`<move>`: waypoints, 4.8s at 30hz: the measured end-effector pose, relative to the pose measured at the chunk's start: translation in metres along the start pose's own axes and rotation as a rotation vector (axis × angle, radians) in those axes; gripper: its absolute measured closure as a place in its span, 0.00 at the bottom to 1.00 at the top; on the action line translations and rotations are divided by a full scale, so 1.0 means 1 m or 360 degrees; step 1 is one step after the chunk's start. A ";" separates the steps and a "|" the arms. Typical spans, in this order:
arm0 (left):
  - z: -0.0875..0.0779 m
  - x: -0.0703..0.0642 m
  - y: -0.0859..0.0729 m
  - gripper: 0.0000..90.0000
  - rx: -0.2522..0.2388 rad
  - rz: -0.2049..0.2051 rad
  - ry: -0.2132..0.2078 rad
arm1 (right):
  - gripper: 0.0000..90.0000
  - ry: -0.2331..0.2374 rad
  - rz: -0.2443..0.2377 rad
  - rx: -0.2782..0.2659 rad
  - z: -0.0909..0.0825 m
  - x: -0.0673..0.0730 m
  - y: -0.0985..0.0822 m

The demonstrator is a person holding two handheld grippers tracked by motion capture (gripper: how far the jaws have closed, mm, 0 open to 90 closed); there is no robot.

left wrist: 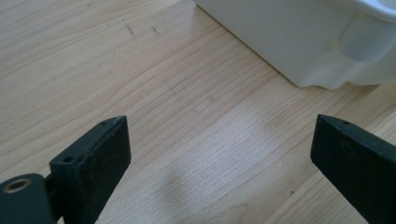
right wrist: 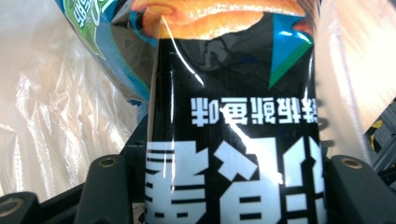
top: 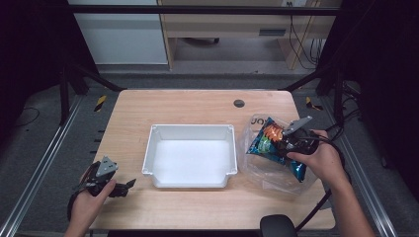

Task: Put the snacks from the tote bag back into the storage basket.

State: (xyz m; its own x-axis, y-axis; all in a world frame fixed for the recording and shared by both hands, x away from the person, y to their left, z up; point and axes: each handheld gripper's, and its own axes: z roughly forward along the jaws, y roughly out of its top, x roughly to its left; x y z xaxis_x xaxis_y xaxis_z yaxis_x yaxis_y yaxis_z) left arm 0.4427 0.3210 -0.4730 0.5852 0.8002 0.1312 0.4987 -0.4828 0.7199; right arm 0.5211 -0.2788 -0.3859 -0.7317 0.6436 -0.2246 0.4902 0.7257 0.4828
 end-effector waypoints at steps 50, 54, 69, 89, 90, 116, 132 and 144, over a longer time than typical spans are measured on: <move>-0.001 0.003 -0.001 0.06 0.0006 -0.0002 0.0064 | 0.47 -0.0110 -0.0098 -0.0294 -0.027 0.022 0.074; -0.002 0.004 -0.002 0.06 0.0000 -0.0003 0.0065 | 0.47 -0.0105 -0.0107 -0.0297 -0.027 0.024 0.077; -0.003 0.003 -0.003 0.06 0.0013 0.0013 0.0061 | 0.47 -0.0092 -0.0165 -0.0321 -0.028 0.036 0.093; 0.000 0.004 -0.004 0.06 0.0040 0.0024 0.0069 | 0.47 -0.0034 -0.0276 -0.0368 -0.014 0.057 0.129; 0.000 0.004 -0.005 0.06 0.0043 0.0025 0.0069 | 0.47 -0.0034 -0.0280 -0.0367 -0.014 0.058 0.131; -0.002 0.002 -0.004 0.06 0.0040 0.0030 0.0077 | 0.47 0.0026 -0.0366 -0.0398 0.002 0.077 0.158; -0.002 0.002 -0.004 0.05 0.0048 0.0036 0.0078 | 0.47 0.0080 -0.0434 -0.0427 0.012 0.096 0.176; -0.002 0.001 -0.004 0.05 0.0046 0.0036 0.0077 | 0.47 0.0130 -0.0517 -0.0415 0.024 0.113 0.185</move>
State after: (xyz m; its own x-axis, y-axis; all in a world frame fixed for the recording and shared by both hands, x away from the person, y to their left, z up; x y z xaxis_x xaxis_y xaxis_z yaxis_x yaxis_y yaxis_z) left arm 0.4405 0.3246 -0.4745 0.5652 0.8050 0.1804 0.5044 -0.5103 0.6965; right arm 0.5409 -0.0657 -0.3422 -0.8686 0.3625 -0.3377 0.0992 0.7950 0.5984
